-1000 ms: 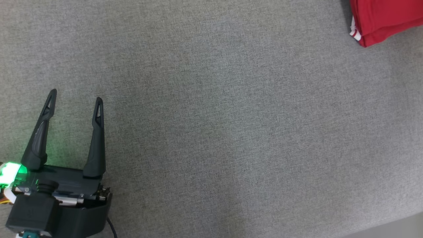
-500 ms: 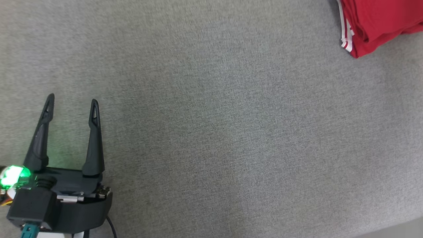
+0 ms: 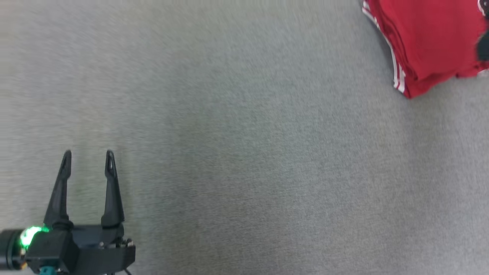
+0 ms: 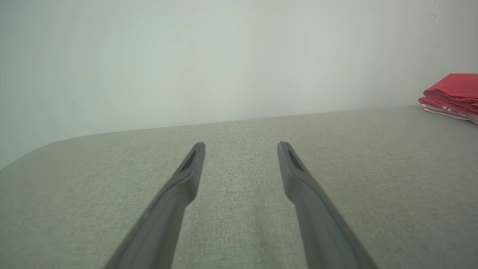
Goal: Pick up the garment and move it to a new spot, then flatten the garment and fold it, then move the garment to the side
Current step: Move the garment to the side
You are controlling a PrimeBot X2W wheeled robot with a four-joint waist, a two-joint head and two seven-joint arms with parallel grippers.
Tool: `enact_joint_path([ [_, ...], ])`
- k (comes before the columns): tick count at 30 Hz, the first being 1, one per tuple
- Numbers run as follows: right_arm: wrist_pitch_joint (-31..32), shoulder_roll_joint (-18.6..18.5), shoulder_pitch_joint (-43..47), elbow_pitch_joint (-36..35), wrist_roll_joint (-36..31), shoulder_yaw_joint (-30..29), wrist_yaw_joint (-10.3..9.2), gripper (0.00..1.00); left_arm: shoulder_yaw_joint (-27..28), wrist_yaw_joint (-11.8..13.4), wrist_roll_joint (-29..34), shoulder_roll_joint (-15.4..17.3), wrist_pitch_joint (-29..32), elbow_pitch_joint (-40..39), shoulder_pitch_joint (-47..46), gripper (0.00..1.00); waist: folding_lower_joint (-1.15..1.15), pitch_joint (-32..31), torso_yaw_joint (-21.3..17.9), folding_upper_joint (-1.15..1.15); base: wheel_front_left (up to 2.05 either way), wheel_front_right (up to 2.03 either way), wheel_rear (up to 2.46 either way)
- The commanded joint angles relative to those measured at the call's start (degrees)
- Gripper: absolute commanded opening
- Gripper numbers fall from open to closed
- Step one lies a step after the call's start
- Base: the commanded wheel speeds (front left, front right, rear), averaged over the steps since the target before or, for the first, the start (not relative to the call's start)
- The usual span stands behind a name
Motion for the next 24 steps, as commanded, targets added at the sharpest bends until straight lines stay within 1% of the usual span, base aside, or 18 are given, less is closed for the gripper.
enact_joint_path([
  [1, -0.58, 1.27, 2.01, -0.73, -0.37, -0.85, -0.18, 1.0, 0.42, 0.15, -0.46, -0.56, -0.15, 0.46, 1.27, 1.0, 0.01, -4.84, 3.43, 0.01, 0.0, 0.0, 0.0],
  [10, -1.43, 9.19, 14.29, -6.46, -3.03, -7.18, -0.18, 1.0, 1.89, -0.32, -0.44, -2.36, -0.15, 3.88, 5.19, 1.0, 0.01, -12.07, 6.17, 0.01, 0.0, 0.0, 0.0],
  [16, -1.44, 11.31, 23.04, -12.58, -3.24, -8.25, -0.18, 1.0, 2.18, -0.82, -0.32, -3.06, -0.15, 6.11, 7.16, 1.0, 0.01, -15.6, 7.27, 0.01, 0.0, 0.0, 0.0],
  [17, -1.45, 11.97, 25.84, -15.07, -2.99, -8.83, -0.18, 1.0, 2.37, -0.76, -0.4, -3.26, -0.15, 6.66, 7.51, 1.0, 0.01, -16.52, 7.47, 0.01, 0.0, 0.0, 0.0],
  [20, -1.39, 13.3, 30.66, -18.97, -2.6, -9.97, -0.18, 1.0, 2.45, -0.81, -0.4, -3.59, -0.15, 7.46, 8.18, 1.0, 0.01, -17.68, 7.59, 0.01, 0.0, 0.0, 0.0],
  [21, -1.39, 13.3, 30.66, -18.97, -2.6, -9.97, -0.18, 1.0, 2.45, -0.81, -0.4, -3.59, -0.15, 7.46, 8.18, 1.0, 0.01, -17.68, 7.59, 0.01, 0.0, 0.0, 0.0],
  [24, -1.38, 15.13, 35.57, -22.84, -1.69, -11.96, -0.18, 1.0, 2.55, -0.89, -0.47, -3.76, -0.15, 7.94, 8.64, 1.0, 0.01, -18.6, 7.66, 0.01, 0.0, 0.0, 0.0],
])
